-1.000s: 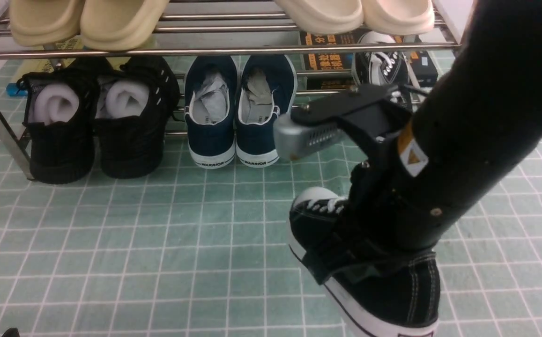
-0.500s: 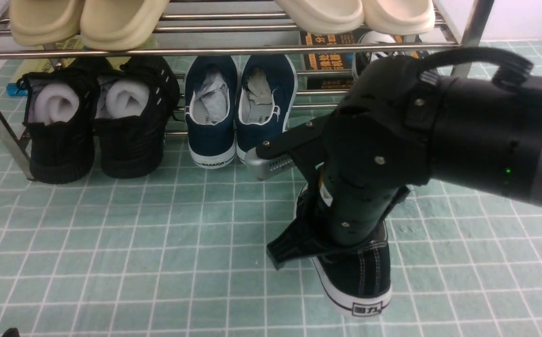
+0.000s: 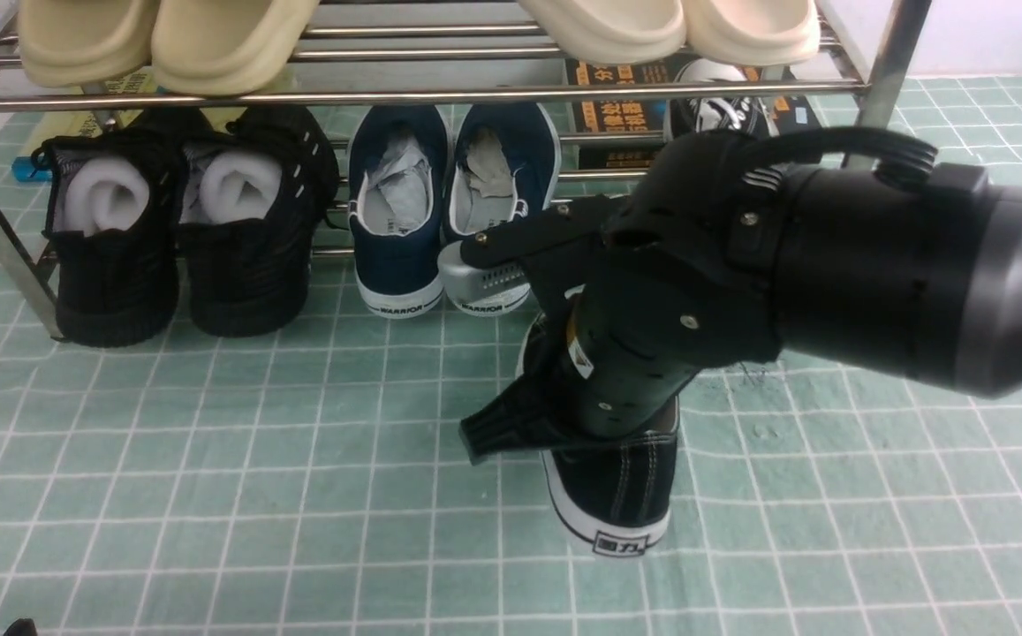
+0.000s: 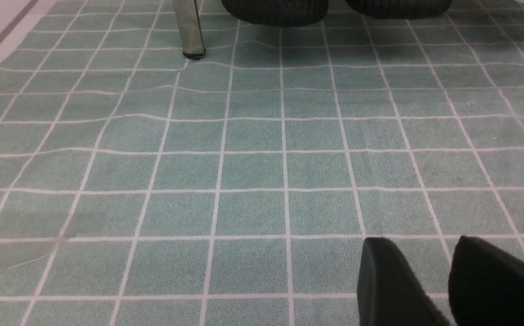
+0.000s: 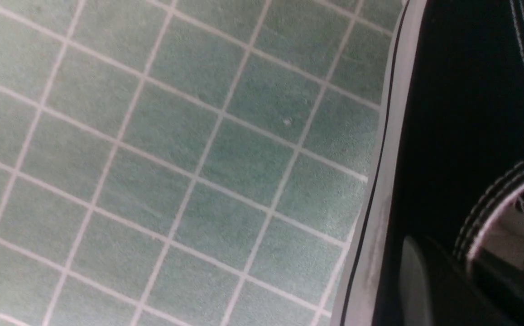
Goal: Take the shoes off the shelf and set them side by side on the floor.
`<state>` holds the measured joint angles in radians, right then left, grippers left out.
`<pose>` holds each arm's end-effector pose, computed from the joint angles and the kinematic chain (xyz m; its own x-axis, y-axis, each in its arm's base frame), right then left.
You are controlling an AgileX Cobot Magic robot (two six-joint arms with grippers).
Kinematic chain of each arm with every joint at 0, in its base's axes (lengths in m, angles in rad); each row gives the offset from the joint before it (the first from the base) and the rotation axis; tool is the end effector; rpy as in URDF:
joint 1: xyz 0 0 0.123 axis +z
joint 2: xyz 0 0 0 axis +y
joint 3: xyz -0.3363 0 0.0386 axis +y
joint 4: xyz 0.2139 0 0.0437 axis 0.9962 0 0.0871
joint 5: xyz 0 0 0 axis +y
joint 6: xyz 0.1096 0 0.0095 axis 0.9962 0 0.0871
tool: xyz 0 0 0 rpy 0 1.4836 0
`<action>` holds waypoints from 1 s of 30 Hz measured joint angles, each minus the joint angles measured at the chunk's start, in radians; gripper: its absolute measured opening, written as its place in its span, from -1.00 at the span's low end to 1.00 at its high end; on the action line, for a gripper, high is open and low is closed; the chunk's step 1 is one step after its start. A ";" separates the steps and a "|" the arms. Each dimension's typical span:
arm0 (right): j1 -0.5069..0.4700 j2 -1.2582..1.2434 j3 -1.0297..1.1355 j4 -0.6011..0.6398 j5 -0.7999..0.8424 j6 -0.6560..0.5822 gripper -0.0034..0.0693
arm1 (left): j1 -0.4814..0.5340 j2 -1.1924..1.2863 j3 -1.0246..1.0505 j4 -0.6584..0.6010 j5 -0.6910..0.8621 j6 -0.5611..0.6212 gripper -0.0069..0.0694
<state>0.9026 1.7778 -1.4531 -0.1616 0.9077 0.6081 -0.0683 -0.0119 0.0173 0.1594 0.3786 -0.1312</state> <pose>0.2397 0.2811 0.3182 -0.8544 -0.3035 -0.4218 -0.3778 0.9201 0.1031 -0.0170 0.0076 0.1684 -0.2874 0.0367 -0.9571 0.0170 0.9993 0.0333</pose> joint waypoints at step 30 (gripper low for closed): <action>-0.019 0.086 -0.292 0.116 0.300 -0.147 -0.19 | 0.000 0.000 0.000 0.000 0.000 0.000 -0.19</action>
<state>0.8837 1.8636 -1.7452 -0.0461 1.2073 0.4612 -0.0683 -0.0119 0.0173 0.1594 0.3786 -0.1312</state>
